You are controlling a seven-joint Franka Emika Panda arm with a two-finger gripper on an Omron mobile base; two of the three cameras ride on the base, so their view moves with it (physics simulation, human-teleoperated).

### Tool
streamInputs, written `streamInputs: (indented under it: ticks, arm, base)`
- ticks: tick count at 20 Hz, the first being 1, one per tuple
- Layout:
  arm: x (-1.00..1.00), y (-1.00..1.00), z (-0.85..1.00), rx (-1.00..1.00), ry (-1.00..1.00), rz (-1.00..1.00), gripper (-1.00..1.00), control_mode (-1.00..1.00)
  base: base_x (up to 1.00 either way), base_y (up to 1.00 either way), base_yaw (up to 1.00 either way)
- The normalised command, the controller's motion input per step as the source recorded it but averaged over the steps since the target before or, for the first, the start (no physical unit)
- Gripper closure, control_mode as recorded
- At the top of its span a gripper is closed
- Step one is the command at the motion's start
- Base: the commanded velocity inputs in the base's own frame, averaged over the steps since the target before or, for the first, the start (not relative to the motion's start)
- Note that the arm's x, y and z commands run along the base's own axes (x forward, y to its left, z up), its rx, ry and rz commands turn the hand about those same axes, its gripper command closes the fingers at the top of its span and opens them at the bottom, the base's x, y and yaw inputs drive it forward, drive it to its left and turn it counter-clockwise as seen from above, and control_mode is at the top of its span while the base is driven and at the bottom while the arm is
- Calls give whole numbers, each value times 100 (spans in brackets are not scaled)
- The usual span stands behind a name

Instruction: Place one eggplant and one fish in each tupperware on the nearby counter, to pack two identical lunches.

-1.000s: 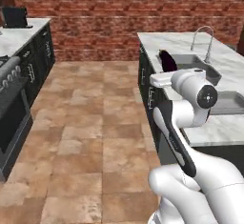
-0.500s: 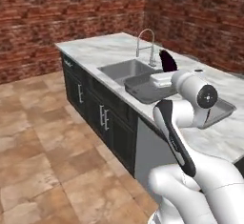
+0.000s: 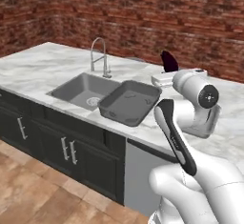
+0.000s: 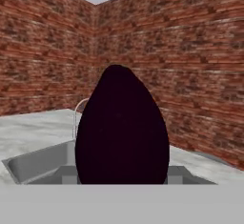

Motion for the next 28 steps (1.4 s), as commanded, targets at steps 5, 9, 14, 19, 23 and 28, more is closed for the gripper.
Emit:
streamInputs:
  ticks: [5,9,14,19,23,28]
  arm:
    - [0,0,0,0,0,0,100,100]
    - [0,0,0,0,0,0,100,100]
    - [0,0,0,0,0,0,100,100]
    - [0,0,0,0,0,0,100,100]
    - [0,0,0,0,0,0,100,100]
    - [13,-35,-11,0,50,-21,100,-100]
  base:
    - [-5,100,-49]
    - [-2,100,-46]
    - [45,94,-60]
    - [87,81,-63]
    - [75,32,-52]
    - [0,0,0]
